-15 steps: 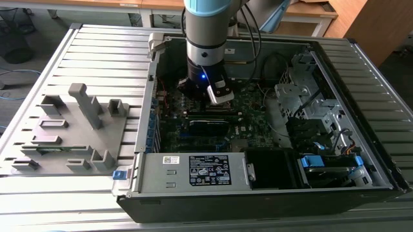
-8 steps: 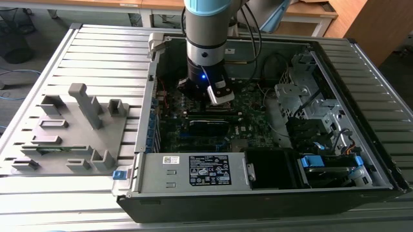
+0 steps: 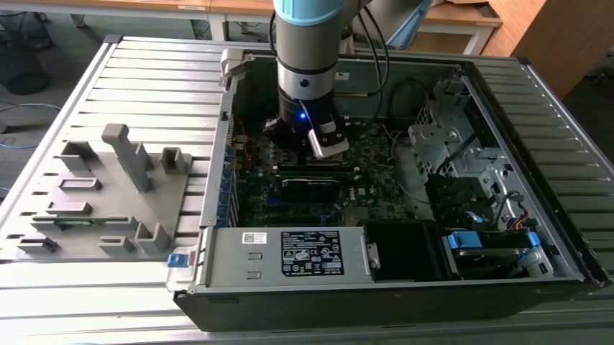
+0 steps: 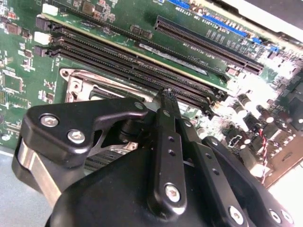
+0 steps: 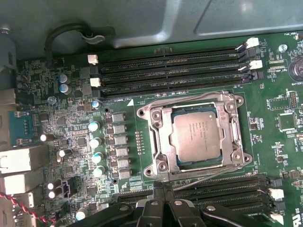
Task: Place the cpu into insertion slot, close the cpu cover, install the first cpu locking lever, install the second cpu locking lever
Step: 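Install the second cpu locking lever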
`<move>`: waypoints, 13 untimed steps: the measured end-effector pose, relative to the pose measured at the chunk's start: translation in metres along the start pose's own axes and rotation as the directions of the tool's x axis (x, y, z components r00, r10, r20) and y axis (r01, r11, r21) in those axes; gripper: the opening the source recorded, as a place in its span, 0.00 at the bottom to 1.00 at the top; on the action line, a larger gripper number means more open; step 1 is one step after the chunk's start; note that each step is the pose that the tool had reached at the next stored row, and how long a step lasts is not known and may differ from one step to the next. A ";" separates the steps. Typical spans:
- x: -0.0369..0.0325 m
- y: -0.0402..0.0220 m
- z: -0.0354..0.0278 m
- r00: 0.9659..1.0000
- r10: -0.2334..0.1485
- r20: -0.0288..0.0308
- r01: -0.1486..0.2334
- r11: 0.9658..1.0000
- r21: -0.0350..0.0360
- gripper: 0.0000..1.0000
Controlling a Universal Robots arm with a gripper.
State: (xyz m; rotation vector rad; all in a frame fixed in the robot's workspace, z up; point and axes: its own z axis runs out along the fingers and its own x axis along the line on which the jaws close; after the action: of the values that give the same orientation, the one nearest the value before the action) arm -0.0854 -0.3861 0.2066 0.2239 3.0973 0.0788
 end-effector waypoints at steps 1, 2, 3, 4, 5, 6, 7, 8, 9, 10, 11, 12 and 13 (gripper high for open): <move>-0.0001 -0.0003 0.0000 1.000 0.000 0.000 0.000 1.000 0.000 0.11; -0.0001 -0.0007 0.0000 1.000 0.000 0.000 0.000 1.000 -0.002 0.11; -0.0002 -0.0011 0.0000 1.000 0.000 -0.001 0.000 1.000 -0.004 0.11; -0.0002 -0.0015 0.0001 1.000 0.000 -0.001 0.000 1.000 -0.008 0.11; -0.0003 -0.0019 0.0003 1.000 0.000 -0.002 0.000 1.000 -0.012 0.11; -0.0003 -0.0025 0.0005 1.000 0.001 -0.002 -0.001 1.000 -0.016 0.11; -0.0004 -0.0029 0.0007 1.000 0.001 -0.003 -0.001 1.000 -0.021 0.11; -0.0004 -0.0033 0.0010 1.000 0.001 -0.004 -0.001 1.000 -0.026 0.11; -0.0005 -0.0038 0.0013 1.000 0.001 -0.004 -0.001 1.000 -0.031 0.11; -0.0005 -0.0041 0.0016 1.000 0.001 -0.005 -0.001 0.999 -0.035 0.11; -0.0005 -0.0043 0.0020 1.000 0.001 -0.006 -0.002 0.999 -0.040 0.11; -0.0005 -0.0045 0.0023 1.000 0.002 -0.006 -0.002 0.999 -0.043 0.11; -0.0004 -0.0045 0.0026 1.000 0.002 -0.007 -0.002 0.999 -0.047 0.11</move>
State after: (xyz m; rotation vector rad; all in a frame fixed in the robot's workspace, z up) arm -0.0855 -0.3905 0.2038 0.2255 3.0978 0.1526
